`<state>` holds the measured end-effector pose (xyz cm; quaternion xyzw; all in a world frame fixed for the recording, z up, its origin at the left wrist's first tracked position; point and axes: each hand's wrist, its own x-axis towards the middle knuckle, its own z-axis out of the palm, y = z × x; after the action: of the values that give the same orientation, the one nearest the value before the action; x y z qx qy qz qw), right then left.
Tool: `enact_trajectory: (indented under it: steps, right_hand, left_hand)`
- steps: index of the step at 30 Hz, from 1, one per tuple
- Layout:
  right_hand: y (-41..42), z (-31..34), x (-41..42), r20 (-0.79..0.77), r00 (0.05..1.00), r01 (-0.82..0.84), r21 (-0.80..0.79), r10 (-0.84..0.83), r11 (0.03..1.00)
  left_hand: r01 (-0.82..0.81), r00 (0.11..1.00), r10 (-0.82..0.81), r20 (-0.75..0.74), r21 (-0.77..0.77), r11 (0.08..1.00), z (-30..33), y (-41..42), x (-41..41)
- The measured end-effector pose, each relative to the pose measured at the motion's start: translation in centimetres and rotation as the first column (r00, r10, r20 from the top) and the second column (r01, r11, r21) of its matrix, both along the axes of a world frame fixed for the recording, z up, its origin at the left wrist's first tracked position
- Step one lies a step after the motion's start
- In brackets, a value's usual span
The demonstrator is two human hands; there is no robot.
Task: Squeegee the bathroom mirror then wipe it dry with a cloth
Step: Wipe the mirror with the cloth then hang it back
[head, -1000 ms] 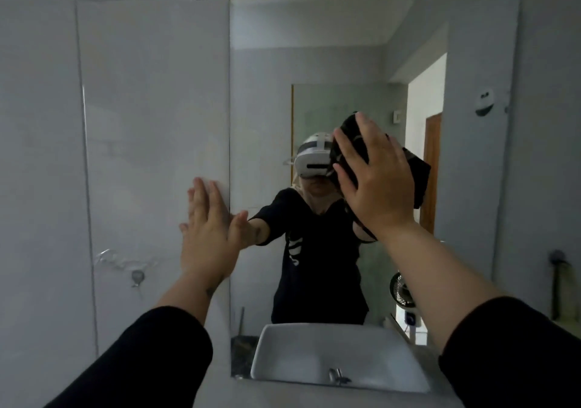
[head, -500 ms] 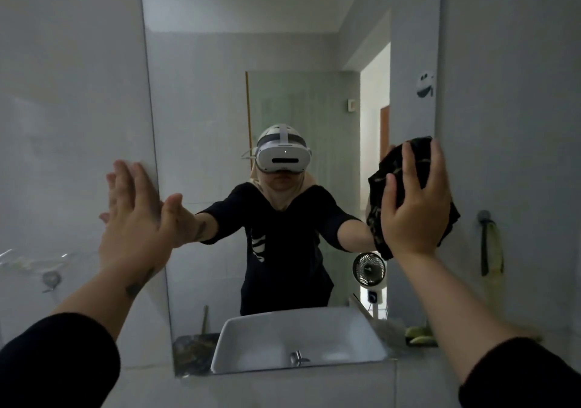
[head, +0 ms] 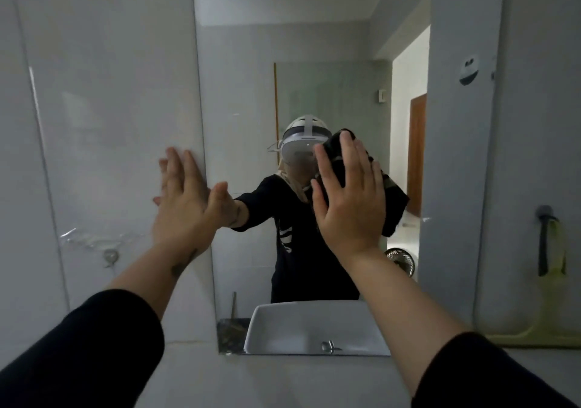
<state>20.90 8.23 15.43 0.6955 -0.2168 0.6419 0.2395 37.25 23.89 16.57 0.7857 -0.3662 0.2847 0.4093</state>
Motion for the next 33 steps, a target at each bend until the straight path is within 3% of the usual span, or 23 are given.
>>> enact_trajectory:
  steps: [6,11,15,23,33]
  right_hand:
    - [4.2,1.8,5.5,-0.142,0.989,-0.062,-0.085,0.049,0.994]
    - [7.4,0.3,9.6,-0.326,0.943,-0.12,-0.147,0.067,0.982]
    - [7.7,-3.0,10.3,-0.38,0.924,-0.128,-0.19,0.047,0.973]
    - [4.5,-8.0,5.8,-0.436,0.9,-0.129,-0.234,0.014,0.964]
    - [-1.6,-9.3,-3.8,-0.436,0.897,0.038,-0.08,-0.07,0.996]
  left_hand:
    - [0.026,0.994,-0.027,0.107,0.008,1.0,-4.0,2.6,0.7]
    - [0.018,1.0,-0.018,-0.017,-0.008,1.0,-12.3,2.8,0.3]
    - [0.045,0.998,-0.044,-0.044,0.012,0.999,-15.4,2.1,0.3]
    - [0.107,0.994,-0.107,-0.003,0.055,0.993,-16.2,1.8,-1.5]
    - [0.063,0.998,-0.06,-0.034,0.12,0.991,-15.8,1.7,-1.8]
